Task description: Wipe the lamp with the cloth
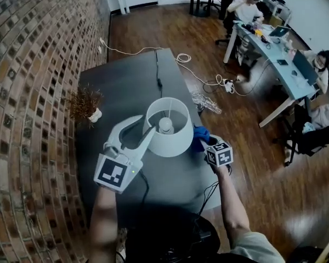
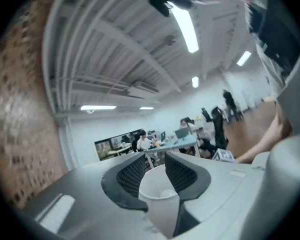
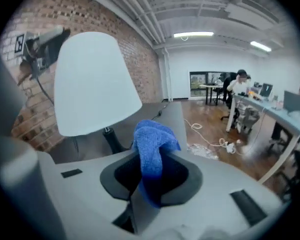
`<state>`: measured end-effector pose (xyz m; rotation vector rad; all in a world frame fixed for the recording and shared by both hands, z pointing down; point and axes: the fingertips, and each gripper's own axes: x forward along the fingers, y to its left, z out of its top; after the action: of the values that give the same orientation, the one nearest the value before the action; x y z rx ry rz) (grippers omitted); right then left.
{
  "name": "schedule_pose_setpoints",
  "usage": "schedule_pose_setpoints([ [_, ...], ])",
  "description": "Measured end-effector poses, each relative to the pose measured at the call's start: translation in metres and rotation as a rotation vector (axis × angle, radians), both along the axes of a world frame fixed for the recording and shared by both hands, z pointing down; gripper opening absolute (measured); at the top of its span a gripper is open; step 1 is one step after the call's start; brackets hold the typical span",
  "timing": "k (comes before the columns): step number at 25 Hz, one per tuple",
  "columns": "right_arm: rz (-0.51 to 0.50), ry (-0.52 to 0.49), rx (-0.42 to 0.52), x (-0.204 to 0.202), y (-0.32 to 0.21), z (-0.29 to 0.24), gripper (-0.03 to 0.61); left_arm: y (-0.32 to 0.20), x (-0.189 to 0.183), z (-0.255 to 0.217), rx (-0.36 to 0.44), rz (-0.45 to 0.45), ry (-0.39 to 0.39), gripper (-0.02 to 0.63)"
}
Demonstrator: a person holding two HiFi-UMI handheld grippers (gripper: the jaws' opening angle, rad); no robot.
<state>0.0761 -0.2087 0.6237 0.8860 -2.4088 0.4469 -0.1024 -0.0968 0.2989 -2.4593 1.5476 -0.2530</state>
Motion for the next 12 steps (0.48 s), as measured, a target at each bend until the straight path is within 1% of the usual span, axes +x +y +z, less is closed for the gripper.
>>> schedule_pose_setpoints([
  [2, -0.035, -0.146, -0.091, -0.023, -0.007, 0.024, 0.080, 0.004, -0.042, 0.027, -0.112, -0.060, 0.283, 0.133],
  [3, -0.050, -0.202, -0.130, -0.037, -0.009, 0.033, 0.080, 0.005, -0.055, 0.044, -0.161, -0.071, 0.404, 0.133],
  [4, -0.067, -0.242, -0.159, -0.052, -0.009, 0.041, 0.080, 0.006, -0.063, 0.060, -0.198, -0.077, 0.494, 0.133],
  [5, -0.091, -0.269, -0.176, -0.067, -0.006, 0.046, 0.080, 0.006, -0.067, 0.076, -0.224, -0.080, 0.548, 0.133],
  [6, -0.120, -0.292, -0.188, -0.083, -0.003, 0.049, 0.080, 0.006, -0.069, 0.089, -0.242, -0.081, 0.575, 0.133],
  [8, -0.167, -0.357, -0.217, -0.113, 0.004, 0.046, 0.078, 0.004, -0.069, 0.105, -0.261, -0.074, 0.601, 0.133],
  [10, -0.179, -0.436, -0.263, -0.136, 0.012, 0.040, 0.078, 0.004, -0.069, 0.109, -0.263, -0.056, 0.626, 0.137],
  [12, -0.184, -0.464, -0.287, -0.153, 0.022, 0.036, 0.078, 0.005, -0.068, 0.105, -0.244, -0.031, 0.653, 0.137],
])
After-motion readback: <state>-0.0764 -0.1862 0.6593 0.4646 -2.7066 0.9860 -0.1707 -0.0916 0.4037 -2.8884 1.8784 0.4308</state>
